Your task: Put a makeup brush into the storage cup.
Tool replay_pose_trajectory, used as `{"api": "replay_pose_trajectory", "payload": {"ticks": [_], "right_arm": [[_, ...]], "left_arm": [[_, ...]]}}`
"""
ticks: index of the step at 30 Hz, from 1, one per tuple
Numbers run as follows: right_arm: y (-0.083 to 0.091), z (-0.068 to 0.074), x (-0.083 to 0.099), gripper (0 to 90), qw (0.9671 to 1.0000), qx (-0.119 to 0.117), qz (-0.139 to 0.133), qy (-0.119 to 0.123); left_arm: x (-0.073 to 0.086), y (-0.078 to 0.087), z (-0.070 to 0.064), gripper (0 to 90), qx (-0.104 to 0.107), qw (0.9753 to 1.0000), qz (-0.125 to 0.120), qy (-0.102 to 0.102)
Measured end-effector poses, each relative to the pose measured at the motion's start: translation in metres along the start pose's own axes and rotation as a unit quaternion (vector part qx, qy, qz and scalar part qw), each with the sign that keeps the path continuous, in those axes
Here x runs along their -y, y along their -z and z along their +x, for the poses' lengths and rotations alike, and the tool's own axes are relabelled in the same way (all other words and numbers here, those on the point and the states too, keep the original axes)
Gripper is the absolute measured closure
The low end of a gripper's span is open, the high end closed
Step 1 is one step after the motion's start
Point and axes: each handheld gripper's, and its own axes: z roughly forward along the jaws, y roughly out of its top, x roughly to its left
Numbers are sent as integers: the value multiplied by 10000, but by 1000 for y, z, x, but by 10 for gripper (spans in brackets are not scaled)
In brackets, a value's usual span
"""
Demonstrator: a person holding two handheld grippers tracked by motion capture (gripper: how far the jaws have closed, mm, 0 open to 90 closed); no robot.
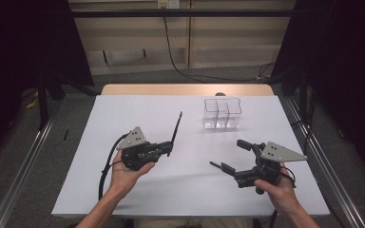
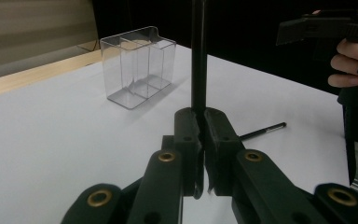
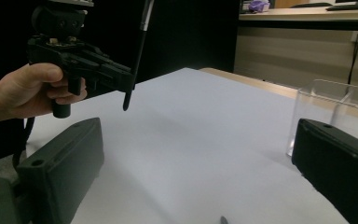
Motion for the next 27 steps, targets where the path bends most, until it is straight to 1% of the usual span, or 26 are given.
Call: {"api": "replay_pose_trajectory", "payload": {"ticks": [1,2,4,5,7,9,10,11,12,13,15,16,19,20,21,22,25,26,27], "right_arm": [[0,0,0,21,10000,0,0,0],[-2,1,-2,25,10000,-50,46,-18],[-6,2,-6,26,9999,-111,97,19],[-8,4,-10,27,9999,-154,69,32],[-10,4,-12,27,9999,-161,29,39],[-12,5,-16,27,9998,-165,-29,77],[-15,5,-20,27,9998,-170,-74,107],[-15,5,-20,27,9998,-170,-74,107],[-18,4,-22,22,9999,-67,-60,137],[-18,4,-22,22,9999,-67,-60,137],[-21,3,-25,28,9999,-121,-14,107],[-24,3,-28,30,9998,-106,2,148],[-27,3,-31,24,9998,-157,45,116],[-27,3,-31,24,9998,-157,45,116],[-28,4,-32,24,9997,-208,35,108],[-29,5,-34,34,9997,-212,39,126],[-30,5,-37,28,9997,-210,-1,133],[-32,5,-41,27,9997,-202,-22,123],[-33,5,-43,28,9997,-202,-31,118]], "left_arm": [[-1,0,0,845,11,10000,-6,-15],[-2,0,-1,845,20,10000,-20,3],[-3,0,-3,845,51,9999,-93,33],[-4,-1,-3,845,70,9999,-106,30],[-6,-4,-6,845,105,9999,-126,21],[-8,-7,-8,845,146,9998,-127,-1],[-10,-12,-11,845,174,9997,-146,-11],[-10,-12,-11,845,174,9997,-146,-11],[-11,-15,-13,845,199,9997,-156,-39],[-11,-17,-13,845,203,9997,-135,-77],[-12,-23,-16,845,212,9996,-122,-105],[-14,-28,-18,845,250,9996,-85,-139],[-16,-32,-20,845,306,9994,-90,-153],[-17,-34,-22,845,324,9993,-96,-156],[-18,-35,-23,845,341,9992,-66,-184],[-22,-38,-24,845,379,9990,-44,-241],[-25,-41,-26,845,418,9988,-94,-223],[-25,-43,-26,845,441,9987,-107,-214],[-26,-47,-28,845,460,9986,-70,-260]]}}
